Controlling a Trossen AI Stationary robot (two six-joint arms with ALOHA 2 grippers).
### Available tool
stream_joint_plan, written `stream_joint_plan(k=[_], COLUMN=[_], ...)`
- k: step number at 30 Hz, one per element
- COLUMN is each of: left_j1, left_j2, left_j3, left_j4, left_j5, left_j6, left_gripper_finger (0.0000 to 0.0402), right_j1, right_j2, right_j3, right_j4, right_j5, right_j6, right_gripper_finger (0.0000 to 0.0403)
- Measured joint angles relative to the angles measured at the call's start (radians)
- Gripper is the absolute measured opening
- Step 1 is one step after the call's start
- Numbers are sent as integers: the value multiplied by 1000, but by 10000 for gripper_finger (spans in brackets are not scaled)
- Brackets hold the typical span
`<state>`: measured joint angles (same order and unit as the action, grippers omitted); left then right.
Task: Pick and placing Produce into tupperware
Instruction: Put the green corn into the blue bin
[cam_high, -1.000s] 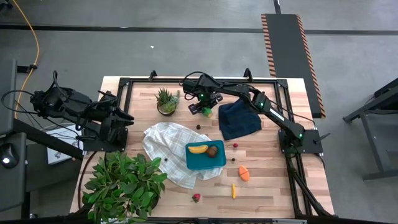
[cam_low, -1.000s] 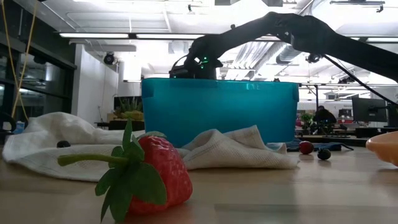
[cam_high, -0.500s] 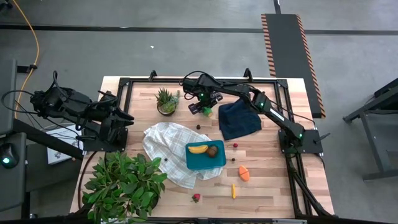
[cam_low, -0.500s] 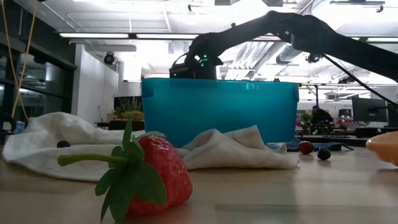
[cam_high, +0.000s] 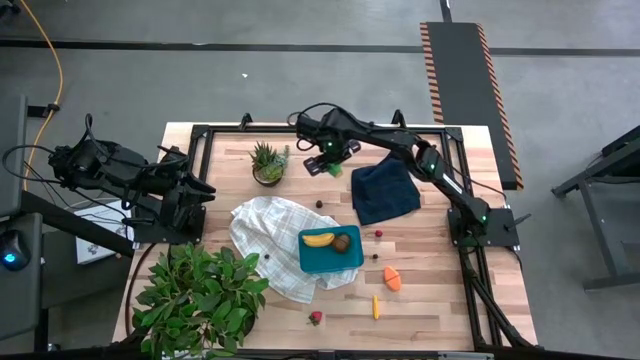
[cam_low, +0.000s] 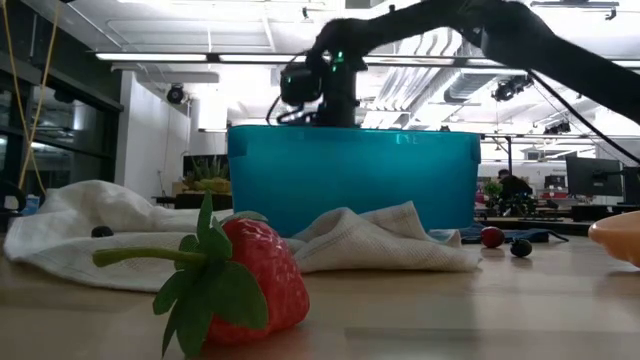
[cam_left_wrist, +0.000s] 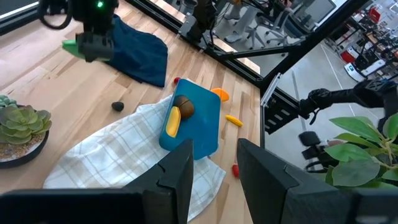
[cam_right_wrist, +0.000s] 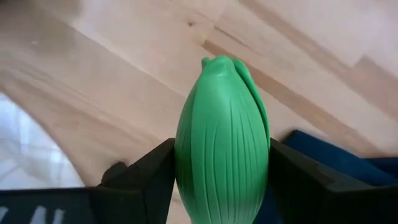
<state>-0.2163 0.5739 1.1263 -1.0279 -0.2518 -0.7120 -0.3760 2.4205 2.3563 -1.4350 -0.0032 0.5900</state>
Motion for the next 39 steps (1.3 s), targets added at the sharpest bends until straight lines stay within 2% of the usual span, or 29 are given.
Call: stream_joint_plan(k=[11, 22, 39], left_j1=[0, 0, 0], left_j2=[0, 0, 0], left_j3=[0, 0, 0], left_j4=[0, 0, 0], left_j5=[-1, -2, -5], left_j6=[0, 0, 0], left_gripper_finger=[111, 111, 111], right_j1=[81, 228, 486], right_j2=[-170, -317, -356], right_j3=[0, 0, 0], right_j4=[-34, -58, -64], right_j5=[58, 76, 128], right_j6=[-33, 7, 65], right_gripper_finger=[206, 206, 206])
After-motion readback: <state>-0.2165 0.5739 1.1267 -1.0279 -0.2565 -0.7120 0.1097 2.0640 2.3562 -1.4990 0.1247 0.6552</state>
